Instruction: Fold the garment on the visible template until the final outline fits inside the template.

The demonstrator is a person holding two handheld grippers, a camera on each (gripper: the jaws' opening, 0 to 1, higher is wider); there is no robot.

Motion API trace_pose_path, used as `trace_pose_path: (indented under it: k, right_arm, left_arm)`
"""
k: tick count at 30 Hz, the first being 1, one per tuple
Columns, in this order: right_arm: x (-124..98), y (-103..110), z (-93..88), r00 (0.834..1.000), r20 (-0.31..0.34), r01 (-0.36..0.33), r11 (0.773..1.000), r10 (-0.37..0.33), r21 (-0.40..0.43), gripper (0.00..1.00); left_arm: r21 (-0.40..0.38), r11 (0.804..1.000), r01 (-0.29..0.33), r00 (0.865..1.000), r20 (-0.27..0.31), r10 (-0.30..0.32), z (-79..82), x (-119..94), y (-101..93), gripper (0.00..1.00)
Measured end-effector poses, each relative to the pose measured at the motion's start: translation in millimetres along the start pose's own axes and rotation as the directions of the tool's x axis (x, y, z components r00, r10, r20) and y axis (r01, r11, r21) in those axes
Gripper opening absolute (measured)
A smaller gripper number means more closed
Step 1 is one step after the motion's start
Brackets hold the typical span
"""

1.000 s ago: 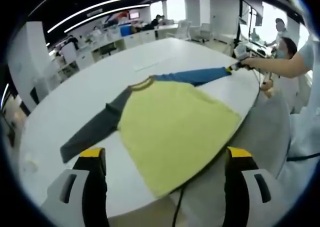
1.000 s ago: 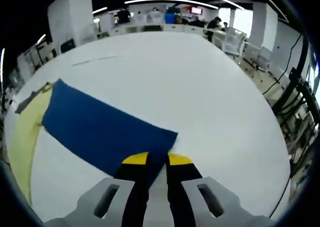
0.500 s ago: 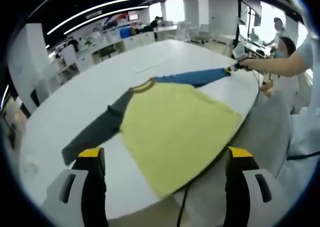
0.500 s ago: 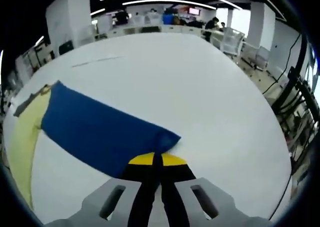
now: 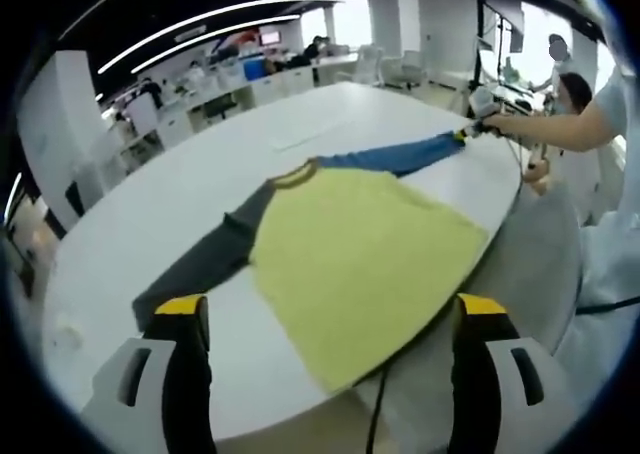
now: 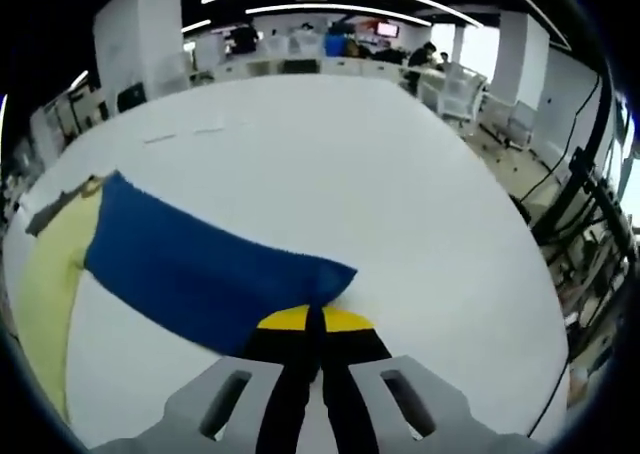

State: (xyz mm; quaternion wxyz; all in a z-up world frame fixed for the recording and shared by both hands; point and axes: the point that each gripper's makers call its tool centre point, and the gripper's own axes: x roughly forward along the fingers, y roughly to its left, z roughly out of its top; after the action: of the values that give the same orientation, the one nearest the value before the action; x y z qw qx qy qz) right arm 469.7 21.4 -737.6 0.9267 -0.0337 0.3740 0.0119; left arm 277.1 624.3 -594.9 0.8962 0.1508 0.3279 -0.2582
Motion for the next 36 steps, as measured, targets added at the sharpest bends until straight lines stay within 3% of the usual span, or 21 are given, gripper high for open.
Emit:
trace_pose_path:
  k: [9, 20, 29, 36]
  right_arm:
    - [-15.4, -2.2, 51.1, 0.998, 0.059, 0.003, 0.998, 0.000, -0.064, 0.03]
    - [-36.1, 13.6, 88.7, 0.993, 0.108, -0.032, 0.996, 0.041, -0.082, 0.03]
    - [-60.2, 53.2, 117.4, 0.981, 0.169, -0.082, 0.993, 0.096, -0.091, 0.03]
    - [-74.4, 94.0, 144.7, 0.959, 0.223, -0.154, 0.981, 0.177, -0.116, 0.03]
  left_arm:
    - [0.006, 1.000, 0.009, 1.000, 0.019, -0.010, -1.0, -2.5, -0.1, 0.98]
    - [0.005, 1.000, 0.012, 0.999, 0.037, -0.012, -7.2, -7.1, 11.1, 0.99]
    - [0.018, 0.999, 0.027, 0.998, 0.052, -0.028, -5.3, -8.0, 15.5, 0.99]
    - [0.014, 0.999, 0.031, 0.998, 0.057, -0.031, -9.6, -10.4, 20.1, 1.00]
